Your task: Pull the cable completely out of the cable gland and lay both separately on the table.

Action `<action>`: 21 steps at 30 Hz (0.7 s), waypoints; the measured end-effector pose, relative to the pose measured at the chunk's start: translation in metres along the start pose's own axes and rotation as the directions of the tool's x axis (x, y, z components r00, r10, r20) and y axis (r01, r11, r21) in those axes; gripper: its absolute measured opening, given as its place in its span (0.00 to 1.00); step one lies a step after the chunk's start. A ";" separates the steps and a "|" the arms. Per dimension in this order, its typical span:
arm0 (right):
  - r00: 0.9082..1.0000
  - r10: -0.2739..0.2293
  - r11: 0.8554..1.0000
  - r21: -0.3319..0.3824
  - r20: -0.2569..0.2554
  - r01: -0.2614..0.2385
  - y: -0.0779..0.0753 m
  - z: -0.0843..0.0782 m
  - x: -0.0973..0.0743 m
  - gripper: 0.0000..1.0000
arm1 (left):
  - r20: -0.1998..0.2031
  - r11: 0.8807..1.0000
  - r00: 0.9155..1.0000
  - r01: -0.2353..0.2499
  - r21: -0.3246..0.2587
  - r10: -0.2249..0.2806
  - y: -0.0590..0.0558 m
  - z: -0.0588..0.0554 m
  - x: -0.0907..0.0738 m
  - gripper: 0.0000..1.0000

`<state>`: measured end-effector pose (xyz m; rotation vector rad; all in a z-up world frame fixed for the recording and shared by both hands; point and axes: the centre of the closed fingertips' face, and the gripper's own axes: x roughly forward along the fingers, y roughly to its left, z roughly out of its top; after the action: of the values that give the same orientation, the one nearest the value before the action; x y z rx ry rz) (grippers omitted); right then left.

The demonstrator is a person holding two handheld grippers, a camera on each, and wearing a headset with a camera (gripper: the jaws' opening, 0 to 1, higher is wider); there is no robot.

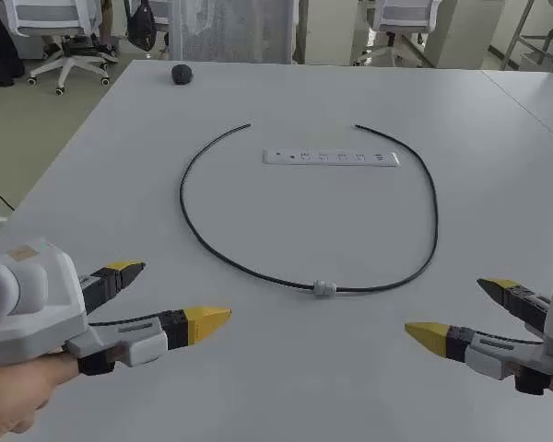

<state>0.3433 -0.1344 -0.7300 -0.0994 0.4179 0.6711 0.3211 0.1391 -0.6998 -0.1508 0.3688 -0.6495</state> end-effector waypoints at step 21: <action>1.000 -0.016 1.000 0.019 0.005 0.016 -0.002 -0.004 -0.008 0.80 | -0.003 1.000 1.000 0.003 0.007 -0.003 -0.001 0.001 0.002 0.91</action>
<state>0.3377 -0.1417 -0.7301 -0.0829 0.4176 0.6514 0.3223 0.1366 -0.6994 -0.1437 0.3688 -0.6544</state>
